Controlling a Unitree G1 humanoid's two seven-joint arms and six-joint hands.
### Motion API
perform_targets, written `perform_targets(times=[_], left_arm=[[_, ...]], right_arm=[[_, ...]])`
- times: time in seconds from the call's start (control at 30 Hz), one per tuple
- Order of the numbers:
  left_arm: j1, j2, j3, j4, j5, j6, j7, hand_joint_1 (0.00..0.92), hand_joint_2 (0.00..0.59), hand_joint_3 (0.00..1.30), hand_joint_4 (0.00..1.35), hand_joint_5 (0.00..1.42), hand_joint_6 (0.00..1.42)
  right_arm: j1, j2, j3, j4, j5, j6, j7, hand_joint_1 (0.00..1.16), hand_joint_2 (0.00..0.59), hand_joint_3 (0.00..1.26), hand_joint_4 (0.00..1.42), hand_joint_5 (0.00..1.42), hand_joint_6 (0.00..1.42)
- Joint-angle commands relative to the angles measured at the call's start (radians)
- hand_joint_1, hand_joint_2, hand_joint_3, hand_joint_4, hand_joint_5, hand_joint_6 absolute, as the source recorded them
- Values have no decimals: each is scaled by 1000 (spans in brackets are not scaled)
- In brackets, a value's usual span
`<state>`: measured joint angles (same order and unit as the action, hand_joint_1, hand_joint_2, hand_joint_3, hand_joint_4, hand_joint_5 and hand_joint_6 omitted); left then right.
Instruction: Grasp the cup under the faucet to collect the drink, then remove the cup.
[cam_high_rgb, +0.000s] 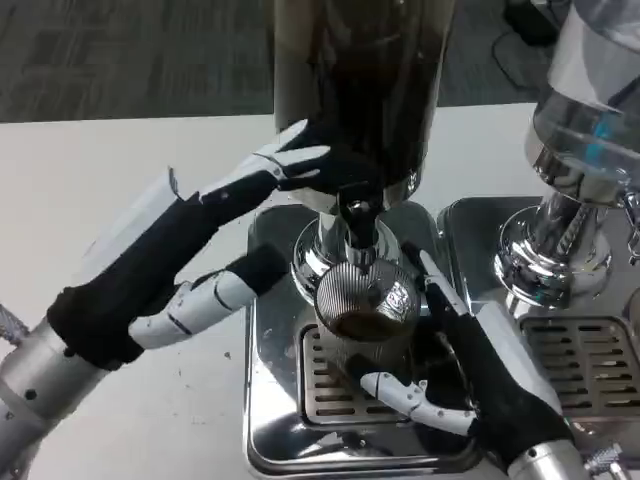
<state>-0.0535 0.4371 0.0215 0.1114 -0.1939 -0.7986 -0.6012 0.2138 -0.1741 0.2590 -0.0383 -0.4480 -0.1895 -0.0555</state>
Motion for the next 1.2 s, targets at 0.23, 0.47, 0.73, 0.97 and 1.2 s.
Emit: perform_targets(times=[0.23,0.47,0.73,0.97,1.2], left_arm=[[152,-27,161,-1,-11,-46,116,0,227,262,0,257,125],[255,-58,236,60,49,-67,199,0,228,280,0,257,124],[283,-91,274,180,142,-108,304,0,228,298,7,261,114],[282,-83,257,300,185,-107,333,0,236,291,6,252,95],[273,-61,242,357,181,-112,330,0,239,293,6,251,92]], right_arm=[[-12,3,7,13,9,-33,-2,628,170,0,0,106,280],[-12,10,3,31,28,-39,-4,629,176,0,3,120,299],[-23,10,5,54,51,-69,7,649,173,0,16,139,318],[-42,23,17,108,55,-89,-7,654,171,0,22,147,321],[-48,33,22,130,46,-97,-35,681,162,0,26,160,341]])
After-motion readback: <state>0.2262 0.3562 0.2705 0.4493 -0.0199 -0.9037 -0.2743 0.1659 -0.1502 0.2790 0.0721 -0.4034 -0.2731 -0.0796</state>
